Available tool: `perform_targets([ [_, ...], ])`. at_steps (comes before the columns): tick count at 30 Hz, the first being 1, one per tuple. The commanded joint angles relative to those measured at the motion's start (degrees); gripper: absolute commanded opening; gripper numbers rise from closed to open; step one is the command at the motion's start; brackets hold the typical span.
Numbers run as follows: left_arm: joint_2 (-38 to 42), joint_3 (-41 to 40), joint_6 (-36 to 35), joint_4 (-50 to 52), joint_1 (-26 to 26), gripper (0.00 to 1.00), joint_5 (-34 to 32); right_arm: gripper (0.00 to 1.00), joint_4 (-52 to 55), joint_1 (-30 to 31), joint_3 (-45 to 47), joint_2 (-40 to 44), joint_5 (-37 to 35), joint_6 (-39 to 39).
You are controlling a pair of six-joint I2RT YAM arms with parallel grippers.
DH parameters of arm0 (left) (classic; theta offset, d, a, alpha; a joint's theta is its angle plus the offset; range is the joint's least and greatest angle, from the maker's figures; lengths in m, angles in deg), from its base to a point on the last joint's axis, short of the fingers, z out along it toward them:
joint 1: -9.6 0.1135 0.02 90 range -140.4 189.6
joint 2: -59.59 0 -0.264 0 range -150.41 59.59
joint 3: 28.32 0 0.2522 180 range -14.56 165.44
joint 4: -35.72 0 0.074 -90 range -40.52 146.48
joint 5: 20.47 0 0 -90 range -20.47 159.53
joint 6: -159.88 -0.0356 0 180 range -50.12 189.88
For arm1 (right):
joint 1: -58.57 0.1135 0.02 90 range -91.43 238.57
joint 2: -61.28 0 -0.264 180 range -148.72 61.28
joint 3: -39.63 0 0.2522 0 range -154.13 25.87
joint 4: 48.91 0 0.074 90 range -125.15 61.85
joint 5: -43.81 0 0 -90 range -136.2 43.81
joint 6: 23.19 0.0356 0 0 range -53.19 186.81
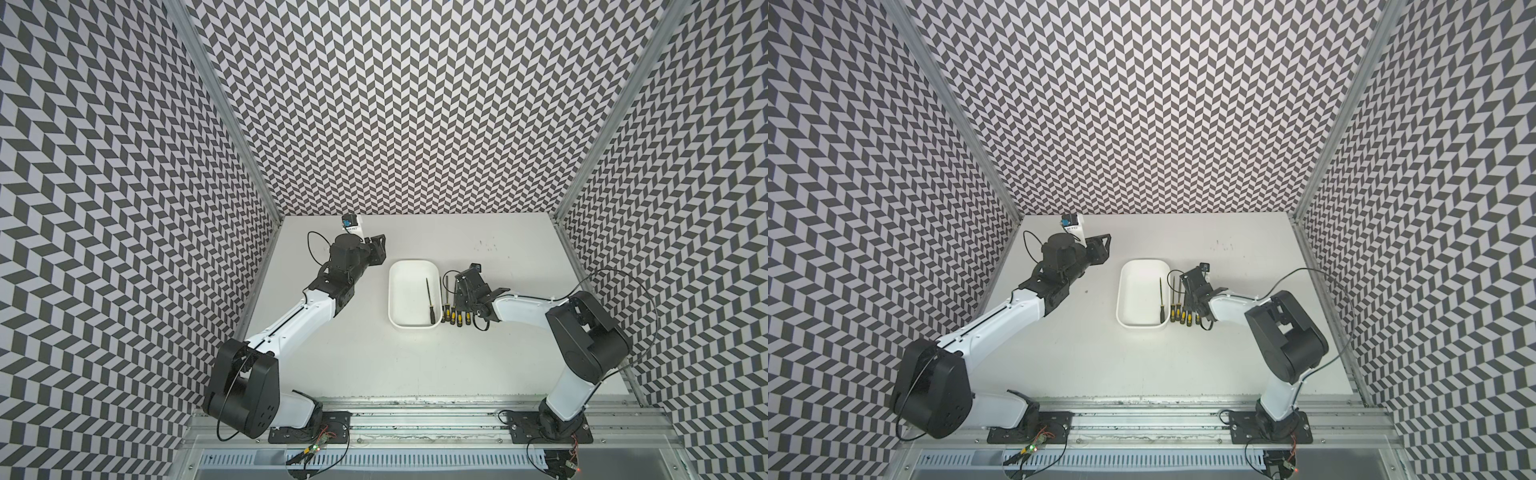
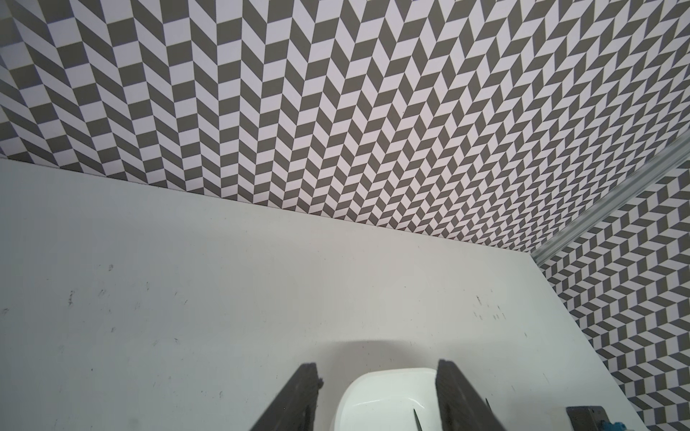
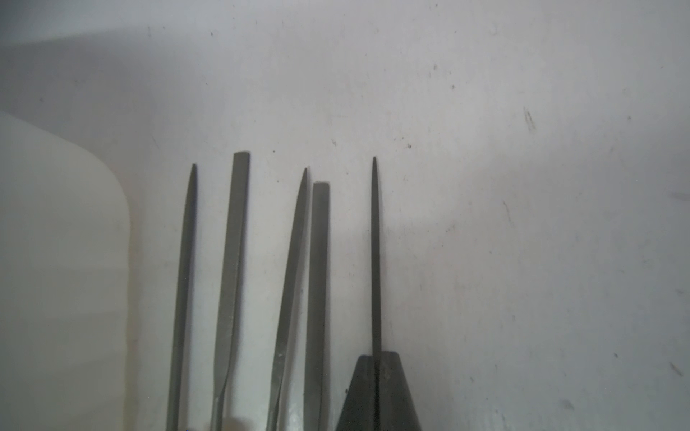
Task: Put the file tool into the storage box
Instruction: Pick up the file tool from the center of the board.
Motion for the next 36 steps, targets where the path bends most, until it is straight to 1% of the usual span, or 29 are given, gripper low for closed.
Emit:
perform_targets([
  [1,0.43,-0.31,-0.04,-1.33,0.29,0.55,0.72,0.0,5.98,0.27,1.97,-1.26,4.51,-0.84],
  [4,0.18,-0.29,0.31,-1.66,0.29,0.55,2.05,0.0,6.27,0.35,1.38,3.04,5.01,-1.22],
  [6,-0.34,-0.4,0.95,-2.27,0.25,0.55,4.3,0.0,6.77,0.33,0.58,6.42,5.32,-1.51],
  [11,-2.75,0.36,3.3,-4.46,0.32,0.55,13.53,0.0,8.31,0.29,-2.52,13.74,5.73,-2.11],
  [15,-4.78,0.91,4.21,-5.55,0.46,0.55,18.08,0.0,8.54,0.28,-5.16,16.33,7.61,-2.75],
  [21,-7.78,-1.26,11.38,-14.28,2.6,0.55,32.22,0.0,-1.93,0.25,-3.35,21.95,17.72,-3.21],
  [24,-9.54,-1.81,15.43,-19.13,2.69,0.55,38.14,0.0,-7.36,0.22,-2.41,23.81,20.14,-2.73],
  [26,-10.69,-2.1,18.04,-22.15,2.7,0.55,41.47,0.0,-8.88,0.2,-3.21,24.11,22.35,-3.21],
  [29,-11.54,-2.42,20.29,-25.18,2.53,0.55,44.26,0.0,-10.33,0.2,-4.91,23.83,28.01,-3.9],
  [33,-11.71,-2.6,22.18,-28.05,2.4,0.57,46.93,0.0,-14.93,0.2,-4.7,22.47,34.55,-1.91],
  [36,-11.03,-2.32,20.85,-26.26,1.71,0.57,45.59,0.0,-17.52,0.37,-4.76,20.75,38.39,-0.22],
])
